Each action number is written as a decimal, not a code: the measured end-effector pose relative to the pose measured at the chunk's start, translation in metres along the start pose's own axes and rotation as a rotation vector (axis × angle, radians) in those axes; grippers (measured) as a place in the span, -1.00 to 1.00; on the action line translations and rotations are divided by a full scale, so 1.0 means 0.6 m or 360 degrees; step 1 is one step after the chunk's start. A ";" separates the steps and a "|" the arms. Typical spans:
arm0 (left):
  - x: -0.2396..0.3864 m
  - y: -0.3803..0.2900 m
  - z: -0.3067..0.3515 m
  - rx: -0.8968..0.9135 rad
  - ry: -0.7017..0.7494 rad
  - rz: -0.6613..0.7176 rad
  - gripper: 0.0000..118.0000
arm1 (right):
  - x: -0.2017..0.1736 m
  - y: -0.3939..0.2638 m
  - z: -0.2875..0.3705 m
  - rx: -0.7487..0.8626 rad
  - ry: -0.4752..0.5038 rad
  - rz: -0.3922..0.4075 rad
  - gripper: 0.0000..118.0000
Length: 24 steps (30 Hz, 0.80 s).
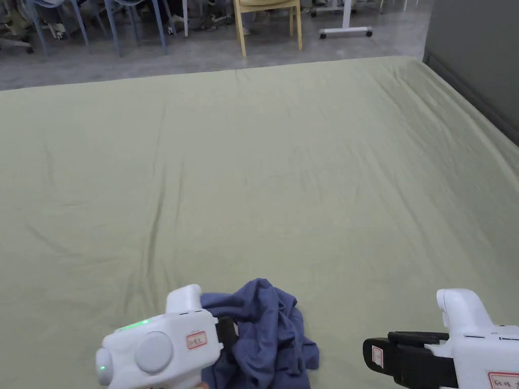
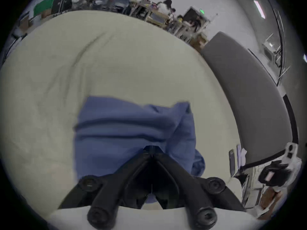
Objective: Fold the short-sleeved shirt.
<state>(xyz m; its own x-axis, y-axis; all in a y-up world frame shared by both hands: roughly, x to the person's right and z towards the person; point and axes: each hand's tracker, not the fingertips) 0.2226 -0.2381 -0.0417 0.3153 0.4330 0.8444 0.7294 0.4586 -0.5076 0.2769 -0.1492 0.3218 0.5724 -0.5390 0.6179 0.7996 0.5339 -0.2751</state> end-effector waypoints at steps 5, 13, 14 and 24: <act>0.114 -0.033 -0.090 -0.0146 0.0008 -0.0236 -1.00 | 0.003 -0.004 0.011 0.0006 -0.0016 -0.0020 -0.95; 0.216 -0.031 -0.100 -0.0171 -0.0253 -0.0356 -1.00 | 0.004 0.001 0.022 0.0023 -0.0068 -0.0028 -0.95; 0.218 -0.031 -0.086 -0.0189 -0.0349 -0.0335 -1.00 | 0.004 0.004 0.022 0.0041 -0.0069 -0.0027 -0.95; -0.071 -0.004 0.121 0.0041 -0.0234 0.0115 -1.00 | -0.002 0.067 -0.104 -0.0019 0.0037 -0.0008 -0.95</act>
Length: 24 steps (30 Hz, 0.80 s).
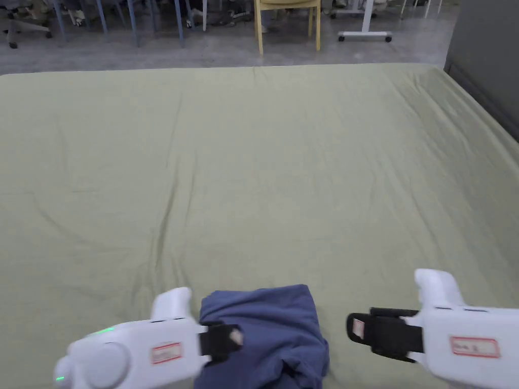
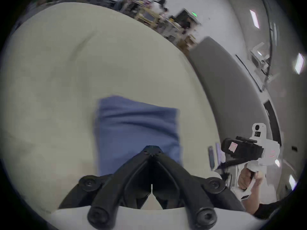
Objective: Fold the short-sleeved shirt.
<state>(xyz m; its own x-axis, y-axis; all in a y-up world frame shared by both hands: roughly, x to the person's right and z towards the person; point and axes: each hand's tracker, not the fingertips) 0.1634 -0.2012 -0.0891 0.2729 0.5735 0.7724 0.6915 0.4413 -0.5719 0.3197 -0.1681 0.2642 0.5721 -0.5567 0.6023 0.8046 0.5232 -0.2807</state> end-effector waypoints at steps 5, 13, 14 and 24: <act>-0.107 0.000 0.070 0.0062 0.0016 0.0271 -1.00 | 0.015 0.013 -0.151 -0.0194 0.0247 -0.0107 -0.95; -0.124 -0.016 0.049 0.0037 -0.0041 0.0339 -1.00 | 0.148 -0.014 -0.250 -0.0334 0.0291 -0.0769 -0.95; -0.120 -0.015 0.040 0.0020 -0.0056 0.0332 -1.00 | 0.150 -0.014 -0.247 -0.0346 0.0252 -0.0776 -0.95; -0.102 0.014 -0.124 -0.0158 -0.0303 0.0254 1.00 | 0.158 -0.021 -0.242 -0.0322 0.0286 -0.0694 -0.95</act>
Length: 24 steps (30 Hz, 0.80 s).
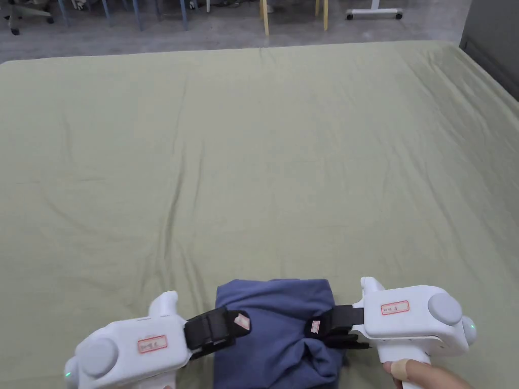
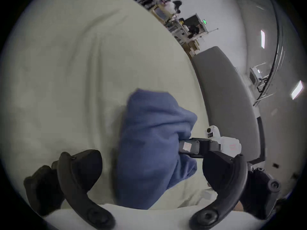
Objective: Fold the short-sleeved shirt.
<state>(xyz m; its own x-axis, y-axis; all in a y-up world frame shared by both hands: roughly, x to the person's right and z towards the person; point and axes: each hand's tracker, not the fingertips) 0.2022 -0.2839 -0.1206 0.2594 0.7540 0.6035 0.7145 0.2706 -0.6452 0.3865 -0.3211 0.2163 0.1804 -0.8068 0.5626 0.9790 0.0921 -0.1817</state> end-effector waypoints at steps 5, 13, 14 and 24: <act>0.006 0.003 -0.058 -0.0121 -0.0285 0.0073 1.00 | 0.018 -0.014 0.008 0.0040 0.0061 -0.0059 -0.95; -0.004 0.002 -0.039 -0.0150 -0.0198 0.0101 -0.50 | 0.035 -0.030 0.024 0.0081 0.0128 -0.0146 -0.95; -0.006 0.006 -0.032 -0.0156 -0.0193 0.0099 -0.50 | 0.021 -0.033 0.026 0.0074 0.0090 -0.0085 -0.95; -0.079 0.079 0.146 -0.0045 0.0182 -0.0008 -0.50 | -0.294 -0.104 0.057 0.0577 -0.0533 0.0854 -0.95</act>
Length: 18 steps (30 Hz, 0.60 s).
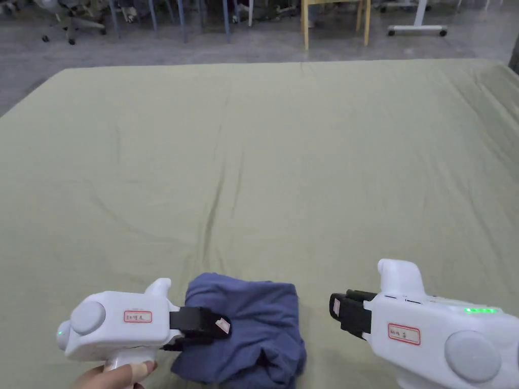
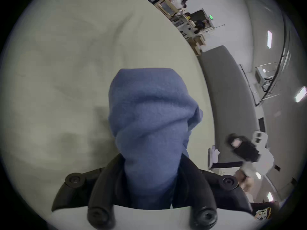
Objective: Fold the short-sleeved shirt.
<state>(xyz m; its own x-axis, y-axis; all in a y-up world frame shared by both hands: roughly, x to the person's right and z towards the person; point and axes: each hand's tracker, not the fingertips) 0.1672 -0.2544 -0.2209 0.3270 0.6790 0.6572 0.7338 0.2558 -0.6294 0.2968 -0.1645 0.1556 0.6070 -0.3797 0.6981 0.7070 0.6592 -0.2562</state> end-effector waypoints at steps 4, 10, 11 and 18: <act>-0.066 0.030 0.086 0.0042 0.0233 -0.0022 -0.50 | -0.125 0.031 0.008 0.0157 -0.0159 0.0166 -0.95; -0.157 0.069 0.188 0.0044 0.0532 -0.0038 -0.50 | -0.304 0.045 0.001 0.0280 -0.0059 0.0260 -0.95; -0.173 0.073 0.205 0.0062 0.0568 -0.0009 -0.50 | -0.333 0.044 0.001 0.0305 -0.0020 0.0290 -0.95; -0.284 0.061 0.291 0.0092 0.0742 0.0137 -0.50 | -0.466 0.028 0.004 0.0290 0.0230 0.0485 -0.95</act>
<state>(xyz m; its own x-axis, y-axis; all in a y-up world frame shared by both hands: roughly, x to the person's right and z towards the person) 0.0341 -0.2406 -0.4283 0.6273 0.3216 0.7093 0.6623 0.2588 -0.7031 0.1383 -0.0455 -0.0420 0.8335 -0.2278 0.5034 0.4181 0.8557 -0.3050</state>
